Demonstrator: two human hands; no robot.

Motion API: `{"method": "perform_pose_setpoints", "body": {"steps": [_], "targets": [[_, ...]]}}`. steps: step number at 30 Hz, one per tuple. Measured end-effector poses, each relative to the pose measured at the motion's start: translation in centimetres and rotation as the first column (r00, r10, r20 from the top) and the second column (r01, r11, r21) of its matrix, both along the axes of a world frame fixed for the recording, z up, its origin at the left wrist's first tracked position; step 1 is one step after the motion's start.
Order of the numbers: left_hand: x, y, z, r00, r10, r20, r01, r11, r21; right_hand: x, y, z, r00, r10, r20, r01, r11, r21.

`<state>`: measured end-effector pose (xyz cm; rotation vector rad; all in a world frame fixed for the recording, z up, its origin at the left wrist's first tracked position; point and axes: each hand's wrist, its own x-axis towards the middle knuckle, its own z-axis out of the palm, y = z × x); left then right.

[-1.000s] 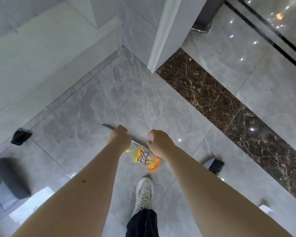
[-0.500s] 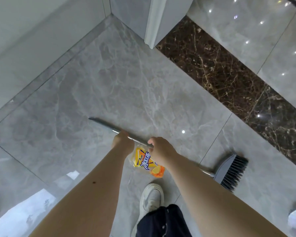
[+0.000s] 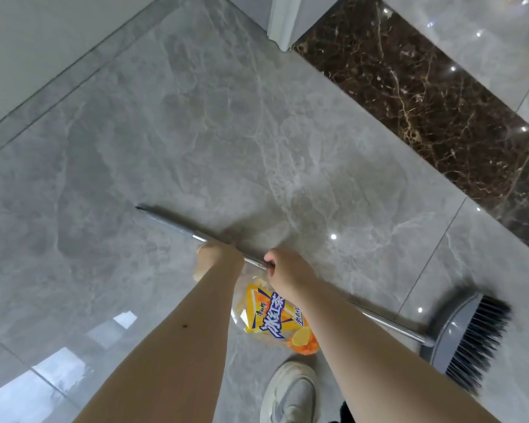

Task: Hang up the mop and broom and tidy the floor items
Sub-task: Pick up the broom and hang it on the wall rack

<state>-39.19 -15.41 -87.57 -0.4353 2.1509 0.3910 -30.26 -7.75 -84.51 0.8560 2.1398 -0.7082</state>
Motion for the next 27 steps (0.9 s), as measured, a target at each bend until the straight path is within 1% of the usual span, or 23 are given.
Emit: {"method": "perform_pose_setpoints", "body": {"steps": [3,5,6,8,11,13,14,16,18,20,24,27], "targets": [[-0.6,0.3,-0.8,0.997,0.072,0.009,-0.072,0.995,0.064,-0.2,-0.4,-1.0,1.0,0.019,-0.003,-0.019,0.999,0.035],[-0.8,0.6,-0.5,0.981,0.18,0.074,-0.19,0.968,0.163,-0.3,-0.4,-0.7,1.0,0.022,-0.011,-0.021,0.998,0.053],[-0.7,0.8,0.2,0.97,0.224,0.09,-0.237,0.952,0.192,-0.3,-0.4,-0.2,1.0,0.022,-0.013,-0.021,0.998,0.058],[-0.5,0.8,2.1,0.958,0.278,0.072,-0.287,0.938,0.195,-0.2,-0.2,1.5,0.999,0.05,-0.012,-0.05,0.997,0.064],[-0.6,1.1,5.6,0.943,0.329,0.048,-0.331,0.917,0.221,0.1,-0.4,4.4,0.987,0.157,0.016,-0.158,0.983,0.092],[-1.0,1.3,8.8,0.952,0.303,0.034,-0.302,0.917,0.26,0.3,-0.4,7.1,0.988,0.153,0.024,-0.154,0.984,0.086],[-1.2,1.4,10.5,0.961,0.276,0.002,-0.265,0.921,0.287,0.4,-0.3,8.8,0.99,0.144,0.011,-0.144,0.986,0.087],[-1.8,1.6,14.0,0.966,0.249,-0.075,-0.214,0.924,0.317,0.1,0.0,12.1,0.987,0.155,-0.05,-0.149,0.983,0.11],[-2.8,1.9,17.5,0.965,0.189,-0.18,-0.127,0.943,0.308,-0.9,0.2,15.4,0.979,0.172,-0.108,-0.157,0.978,0.135],[-4.3,2.4,21.7,0.953,0.132,-0.271,-0.046,0.951,0.304,-2.5,0.5,19.3,0.978,0.146,-0.152,-0.126,0.983,0.135],[-7.9,3.7,30.6,0.915,0.049,-0.402,0.081,0.95,0.3,-6.5,1.3,27.3,0.975,0.079,-0.209,-0.057,0.992,0.113],[-10.6,4.6,37.2,0.882,0.007,-0.471,0.147,0.946,0.288,-9.7,2.4,33.1,0.964,0.096,-0.249,-0.079,0.994,0.08]]}}
